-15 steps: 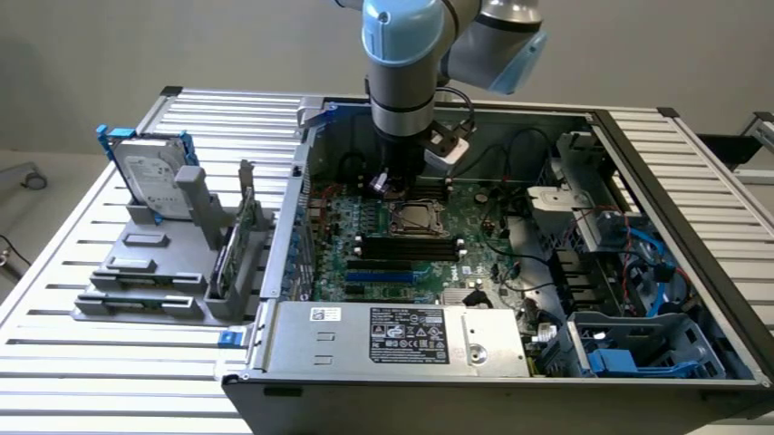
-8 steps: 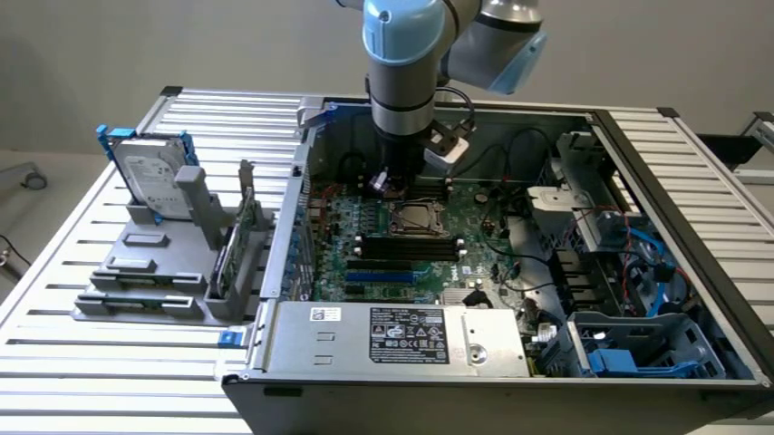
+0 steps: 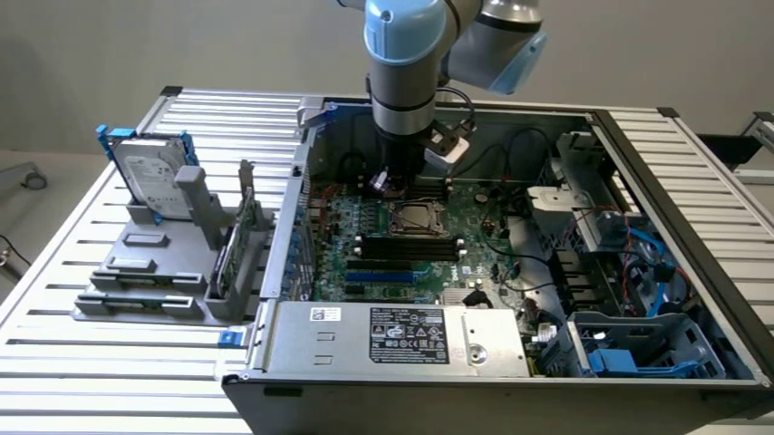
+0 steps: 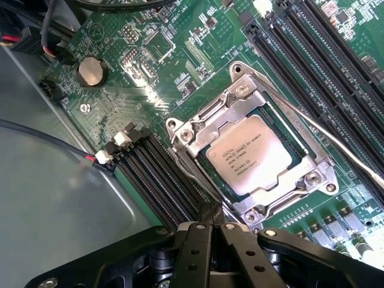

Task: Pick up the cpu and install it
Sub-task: 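Install the first cpu locking lever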

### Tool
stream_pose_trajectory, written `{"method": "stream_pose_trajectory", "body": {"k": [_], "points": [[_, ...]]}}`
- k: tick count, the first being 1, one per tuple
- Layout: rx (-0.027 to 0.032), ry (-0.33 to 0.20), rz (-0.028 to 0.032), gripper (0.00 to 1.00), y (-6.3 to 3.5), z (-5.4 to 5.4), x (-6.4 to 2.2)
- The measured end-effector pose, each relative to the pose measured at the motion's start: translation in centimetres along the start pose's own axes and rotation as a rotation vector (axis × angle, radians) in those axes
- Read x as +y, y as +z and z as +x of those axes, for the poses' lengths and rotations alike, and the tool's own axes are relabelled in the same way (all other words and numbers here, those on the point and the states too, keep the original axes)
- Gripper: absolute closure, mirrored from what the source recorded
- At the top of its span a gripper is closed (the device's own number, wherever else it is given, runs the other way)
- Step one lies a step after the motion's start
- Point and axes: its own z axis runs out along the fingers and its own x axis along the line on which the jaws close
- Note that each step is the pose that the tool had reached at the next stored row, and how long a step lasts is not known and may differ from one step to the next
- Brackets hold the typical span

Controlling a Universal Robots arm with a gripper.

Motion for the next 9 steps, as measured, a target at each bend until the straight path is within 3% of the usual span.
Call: {"method": "stream_pose_trajectory", "body": {"k": [9], "points": [[-0.0012,0.000,0.0008,0.89,0.03,0.19,0.23]]}}
